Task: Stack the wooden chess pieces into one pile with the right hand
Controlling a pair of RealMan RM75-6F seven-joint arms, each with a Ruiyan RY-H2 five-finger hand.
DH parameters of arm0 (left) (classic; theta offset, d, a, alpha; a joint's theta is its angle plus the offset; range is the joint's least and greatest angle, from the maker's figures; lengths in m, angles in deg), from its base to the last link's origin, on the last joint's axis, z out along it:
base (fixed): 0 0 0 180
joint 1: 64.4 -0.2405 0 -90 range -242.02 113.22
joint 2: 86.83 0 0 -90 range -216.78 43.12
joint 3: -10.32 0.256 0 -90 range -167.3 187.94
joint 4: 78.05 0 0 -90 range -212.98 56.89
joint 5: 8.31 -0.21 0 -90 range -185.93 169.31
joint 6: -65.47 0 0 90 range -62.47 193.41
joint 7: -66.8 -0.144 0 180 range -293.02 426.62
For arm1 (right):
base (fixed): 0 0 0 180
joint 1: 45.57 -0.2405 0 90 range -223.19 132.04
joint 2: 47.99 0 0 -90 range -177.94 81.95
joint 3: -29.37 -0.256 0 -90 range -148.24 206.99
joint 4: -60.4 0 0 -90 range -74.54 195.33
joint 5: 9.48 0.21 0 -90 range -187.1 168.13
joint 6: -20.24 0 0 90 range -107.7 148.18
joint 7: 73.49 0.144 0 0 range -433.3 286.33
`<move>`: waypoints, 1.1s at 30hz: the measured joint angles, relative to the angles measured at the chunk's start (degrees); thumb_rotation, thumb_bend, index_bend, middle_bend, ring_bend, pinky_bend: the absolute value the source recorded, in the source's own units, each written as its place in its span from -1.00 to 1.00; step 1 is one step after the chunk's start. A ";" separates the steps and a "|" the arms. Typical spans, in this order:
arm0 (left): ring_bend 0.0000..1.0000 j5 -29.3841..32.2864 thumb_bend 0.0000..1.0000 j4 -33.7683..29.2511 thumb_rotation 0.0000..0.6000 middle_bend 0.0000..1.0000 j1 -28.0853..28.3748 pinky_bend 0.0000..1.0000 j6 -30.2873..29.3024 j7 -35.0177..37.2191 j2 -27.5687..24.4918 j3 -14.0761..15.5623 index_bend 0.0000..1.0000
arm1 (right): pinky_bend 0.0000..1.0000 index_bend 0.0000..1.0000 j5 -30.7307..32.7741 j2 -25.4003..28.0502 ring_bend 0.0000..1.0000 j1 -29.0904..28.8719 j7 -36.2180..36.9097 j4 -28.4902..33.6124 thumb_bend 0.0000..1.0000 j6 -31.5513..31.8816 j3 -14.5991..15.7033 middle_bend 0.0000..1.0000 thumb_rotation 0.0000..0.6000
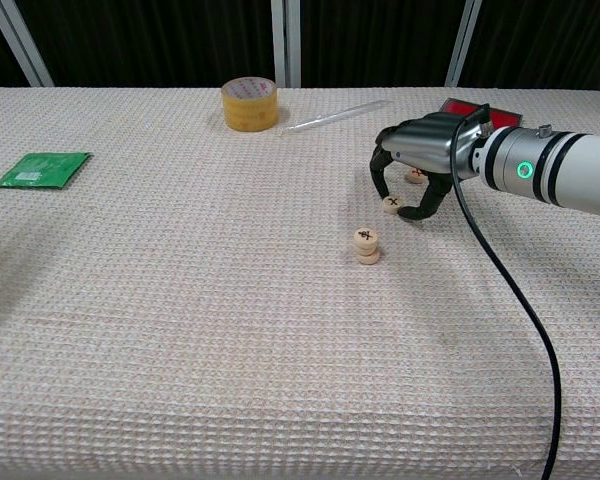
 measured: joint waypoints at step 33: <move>-0.68 -0.64 -0.89 0.38 1.00 -0.64 -0.66 -0.57 -0.80 0.55 0.13 0.44 -0.53 | -0.79 0.01 -7.29 9.97 -0.94 0.57 -3.68 20.13 -0.30 2.39 3.32 -0.44 1.00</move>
